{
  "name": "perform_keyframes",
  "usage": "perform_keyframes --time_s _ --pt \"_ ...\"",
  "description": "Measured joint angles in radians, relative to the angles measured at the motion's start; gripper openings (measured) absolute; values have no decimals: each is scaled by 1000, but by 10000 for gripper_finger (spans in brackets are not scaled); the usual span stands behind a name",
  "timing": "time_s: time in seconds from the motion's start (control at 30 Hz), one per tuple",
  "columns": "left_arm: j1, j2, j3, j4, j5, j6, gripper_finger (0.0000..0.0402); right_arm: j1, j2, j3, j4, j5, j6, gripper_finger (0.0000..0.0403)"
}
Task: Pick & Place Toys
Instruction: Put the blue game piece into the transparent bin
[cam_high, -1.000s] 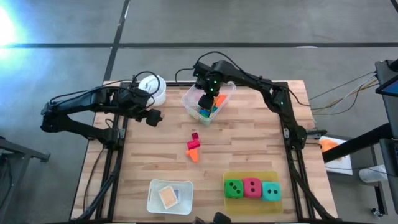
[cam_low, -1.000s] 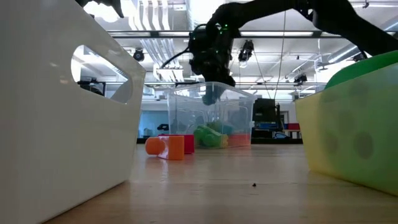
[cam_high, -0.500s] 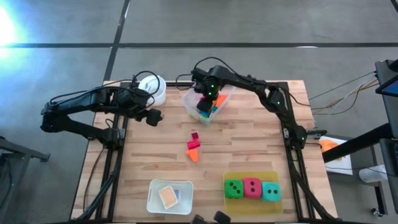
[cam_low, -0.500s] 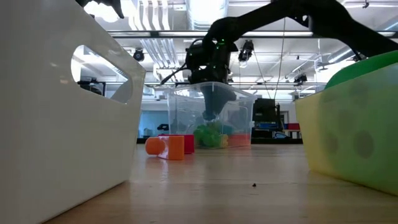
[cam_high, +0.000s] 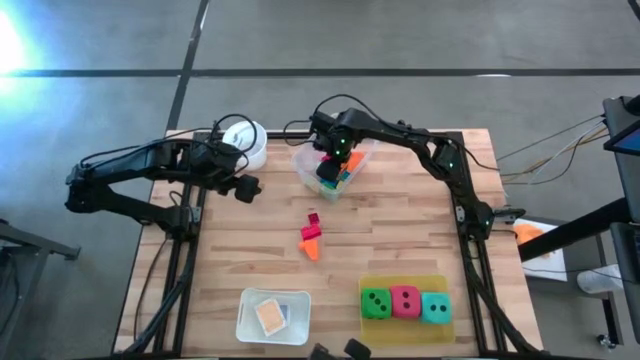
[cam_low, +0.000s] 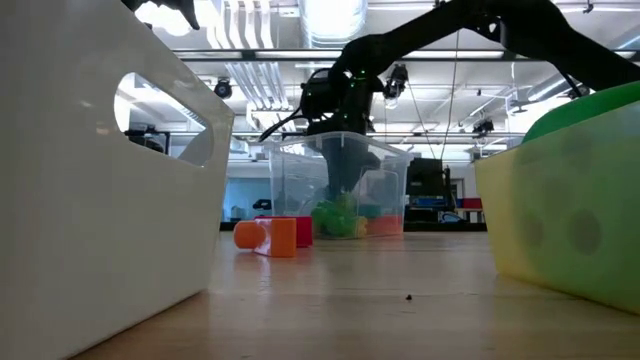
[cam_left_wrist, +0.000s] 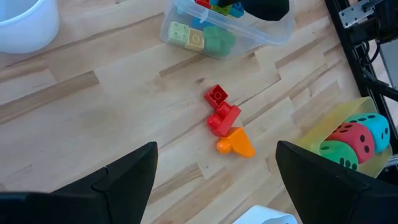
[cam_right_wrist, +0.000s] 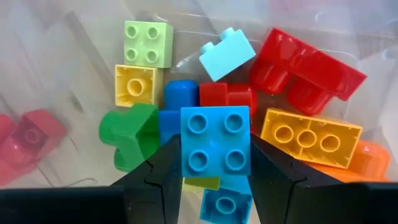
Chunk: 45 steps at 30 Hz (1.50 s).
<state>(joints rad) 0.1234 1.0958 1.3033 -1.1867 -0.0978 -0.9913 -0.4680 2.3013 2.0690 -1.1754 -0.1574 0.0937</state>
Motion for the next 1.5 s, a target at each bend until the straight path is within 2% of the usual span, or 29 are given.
perform_keyframes --time_s 1.5 --pt "0 0 0 0 0 -3 329 -1 7 -20 94 2 31 135"
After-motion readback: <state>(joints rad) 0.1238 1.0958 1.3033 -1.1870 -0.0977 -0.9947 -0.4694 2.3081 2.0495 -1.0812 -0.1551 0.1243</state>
